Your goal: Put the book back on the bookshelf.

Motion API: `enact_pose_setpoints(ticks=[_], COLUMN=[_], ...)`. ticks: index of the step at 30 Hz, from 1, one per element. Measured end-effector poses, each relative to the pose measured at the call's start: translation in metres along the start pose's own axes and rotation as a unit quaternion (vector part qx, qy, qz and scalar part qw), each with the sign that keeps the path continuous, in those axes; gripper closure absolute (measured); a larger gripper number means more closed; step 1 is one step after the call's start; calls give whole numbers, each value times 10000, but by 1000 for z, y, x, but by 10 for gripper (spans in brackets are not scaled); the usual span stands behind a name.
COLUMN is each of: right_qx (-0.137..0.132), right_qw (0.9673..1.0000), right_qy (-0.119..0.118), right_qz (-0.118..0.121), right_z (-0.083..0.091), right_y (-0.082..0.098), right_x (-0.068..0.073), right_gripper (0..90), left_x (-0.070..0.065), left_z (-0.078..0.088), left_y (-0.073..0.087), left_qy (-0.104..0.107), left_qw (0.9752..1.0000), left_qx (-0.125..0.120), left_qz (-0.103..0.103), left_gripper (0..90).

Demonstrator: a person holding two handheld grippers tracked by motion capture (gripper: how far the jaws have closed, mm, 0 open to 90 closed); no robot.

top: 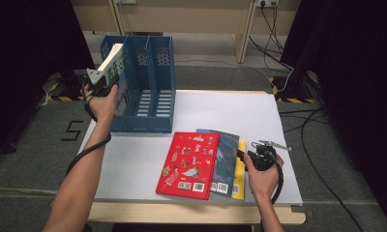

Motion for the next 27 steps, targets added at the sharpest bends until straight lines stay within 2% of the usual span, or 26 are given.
enact_pose_setpoints(ticks=[4, 8, 10, 13, 17, 20, 23, 27], right_qx=[9, 21, 21, 37, 16, 41, 40, 24], right_qw=[10000, 10000, 10000, 10000, 10000, 10000, 10000, 10000], right_qy=[-4, -14, -4, -14, -8, -19, -3, -40], right_qz=[-14, 40, 59, 38, 44, 26, 36, -8], right_z=[-1, -1, -2, -2, -1, -1, -2, -1], right_y=[0, 0, 1, 1, 1, 2, 2, 2], right_x=[3, 6, 6, 7, 7, 6, 6, 9], right_gripper=[509, 508, 508, 507, 506, 506, 505, 501], left_x=[-1, 0, -1, 0, -1, -4, -8, -9], left_z=[3, 9, 11, 13, 21, 29, 36, 39], left_y=[4, 10, 10, 9, 5, 1, 1, 3], left_qy=[1, 20, -21, -47, -30, 72, 268, 307], left_qw=[9999, 9999, 9998, 9998, 9999, 9998, 9994, 9991], left_qx=[62, 96, 97, 158, 52, 36, 198, 300], left_qz=[-87, -48, -158, -147, -130, -173, -25, 10], left_gripper=[727, 720, 719, 714, 691, 661, 625, 593])
Point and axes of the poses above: each handheld gripper's, and its own axes: z roughly backward along the jaws, y roughly out of its underside, x roughly to its left, the point moved 8 cm from there along -z, roughly forward along the jaws, and after that the axes turned 13 degrees about x, right-handed, at the moved point
